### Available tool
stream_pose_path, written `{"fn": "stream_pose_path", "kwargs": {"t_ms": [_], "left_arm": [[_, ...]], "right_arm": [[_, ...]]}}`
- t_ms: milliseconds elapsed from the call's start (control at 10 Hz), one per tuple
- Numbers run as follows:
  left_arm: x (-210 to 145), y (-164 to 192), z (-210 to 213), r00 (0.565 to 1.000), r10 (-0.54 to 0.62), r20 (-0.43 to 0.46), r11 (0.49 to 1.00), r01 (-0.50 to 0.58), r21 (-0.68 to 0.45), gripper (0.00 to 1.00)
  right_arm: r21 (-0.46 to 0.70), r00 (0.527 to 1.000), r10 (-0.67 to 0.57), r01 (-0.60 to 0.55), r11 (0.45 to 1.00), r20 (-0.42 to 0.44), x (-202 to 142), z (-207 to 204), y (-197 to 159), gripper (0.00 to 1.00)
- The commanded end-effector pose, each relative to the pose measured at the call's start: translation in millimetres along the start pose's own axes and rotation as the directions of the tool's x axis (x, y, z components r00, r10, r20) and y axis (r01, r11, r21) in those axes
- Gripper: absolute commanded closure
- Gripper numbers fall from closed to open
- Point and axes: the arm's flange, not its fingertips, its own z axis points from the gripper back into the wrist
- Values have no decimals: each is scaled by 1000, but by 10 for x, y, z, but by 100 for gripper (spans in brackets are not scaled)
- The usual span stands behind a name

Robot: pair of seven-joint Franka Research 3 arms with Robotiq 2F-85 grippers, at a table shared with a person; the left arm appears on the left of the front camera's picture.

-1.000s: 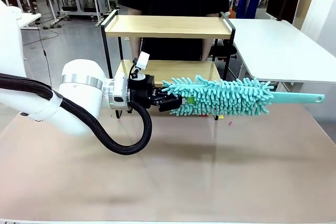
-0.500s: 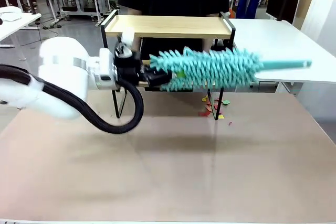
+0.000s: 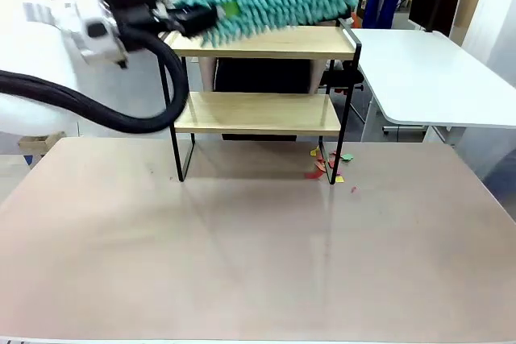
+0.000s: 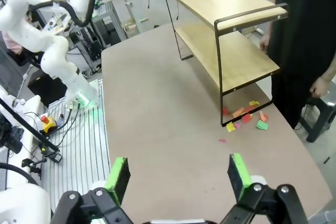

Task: Clean the shelf.
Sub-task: Hand the Duster back to the human.

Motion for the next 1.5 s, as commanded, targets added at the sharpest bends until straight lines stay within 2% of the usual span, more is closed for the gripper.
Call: {"fn": "stream_pose_path", "kwargs": {"t_ms": [0, 100, 200, 300, 600, 1000, 1400], "left_arm": [[180, -49, 375, 999, -24, 26, 986, 19, 163, 83], [289, -24, 660, 999, -1, 44, 972, -9, 233, 83], [344, 7, 954, 999, -24, 23, 926, 13, 377, 83], [378, -3, 1148, 1000, -19, 20, 900, 8, 437, 83], [318, -42, 1708, 999, -8, -32, 754, 27, 656, 83], [-59, 47, 2014, 995, 46, -90, 630, 41, 776, 83], [-691, 173, 2156, 986, 122, -117, 577, 25, 816, 83]], "right_arm": [[2, 1000, 12, -12, 1000, -8, 5, 12, 34, 0], [2, 1000, 12, -12, 1000, -8, 5, 12, 34, 0], [2, 1000, 12, -12, 1000, -8, 5, 12, 34, 0], [2, 1000, 12, -12, 1000, -8, 5, 12, 34, 0], [2, 1000, 12, -12, 1000, -8, 5, 12, 34, 0], [2, 1000, 12, -12, 1000, -8, 5, 12, 34, 0], [2, 1000, 12, -12, 1000, -8, 5, 12, 34, 0]]}}
